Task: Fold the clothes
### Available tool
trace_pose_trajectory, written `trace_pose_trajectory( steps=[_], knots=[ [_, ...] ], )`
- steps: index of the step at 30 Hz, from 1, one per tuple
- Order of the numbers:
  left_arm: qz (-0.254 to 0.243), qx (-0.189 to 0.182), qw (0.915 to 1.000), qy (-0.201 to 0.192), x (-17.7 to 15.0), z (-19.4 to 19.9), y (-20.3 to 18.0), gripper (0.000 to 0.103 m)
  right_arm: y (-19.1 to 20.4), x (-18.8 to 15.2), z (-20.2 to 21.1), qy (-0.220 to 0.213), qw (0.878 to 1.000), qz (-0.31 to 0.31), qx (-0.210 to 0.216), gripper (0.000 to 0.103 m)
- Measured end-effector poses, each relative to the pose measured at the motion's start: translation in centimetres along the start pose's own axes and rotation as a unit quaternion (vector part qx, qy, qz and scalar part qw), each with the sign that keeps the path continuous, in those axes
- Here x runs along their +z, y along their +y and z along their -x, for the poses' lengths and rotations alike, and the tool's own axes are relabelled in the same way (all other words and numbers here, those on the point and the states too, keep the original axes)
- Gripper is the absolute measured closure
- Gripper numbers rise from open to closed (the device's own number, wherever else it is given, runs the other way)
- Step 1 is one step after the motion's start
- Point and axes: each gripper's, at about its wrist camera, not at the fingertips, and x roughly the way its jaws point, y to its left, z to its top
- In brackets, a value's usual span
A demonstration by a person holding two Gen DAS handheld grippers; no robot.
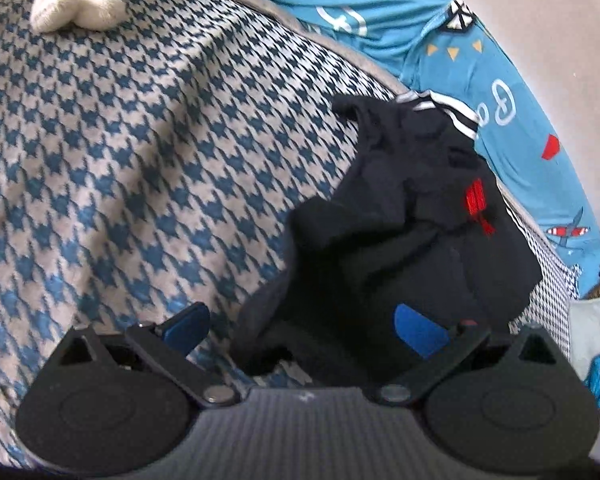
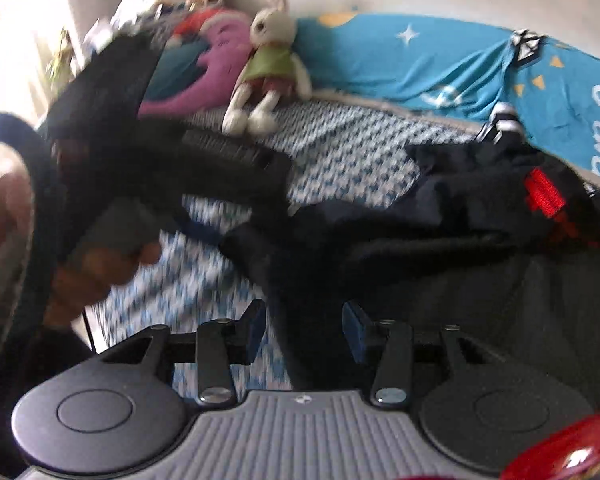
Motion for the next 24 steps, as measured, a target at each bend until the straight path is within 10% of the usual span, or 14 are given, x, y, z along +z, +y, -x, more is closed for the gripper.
trace_pose_trajectory(
  steps=[10,14,24],
  knots=[
    [-0.032,-0.006,0.9994,0.015,-0.6,-1.1,-2.0,0.000,1.1,-2.5,-2.7,0.032,0.996,0.064,-0.061,0.060],
    [-0.037,-0.013,0.9992,0.009,-0.6,-1.2,-2.7,0.000,-0.3,-1.9,-2.1,0.012,0.997,0.027,-0.068,0.090],
    [-0.028,-0.060,0.9963,-0.054,1.0,-0.9,-5.1,0.000,-8.6,-0.3,1.1,-0.077,0.971,-0.201,-0.104,0.093]
  ],
)
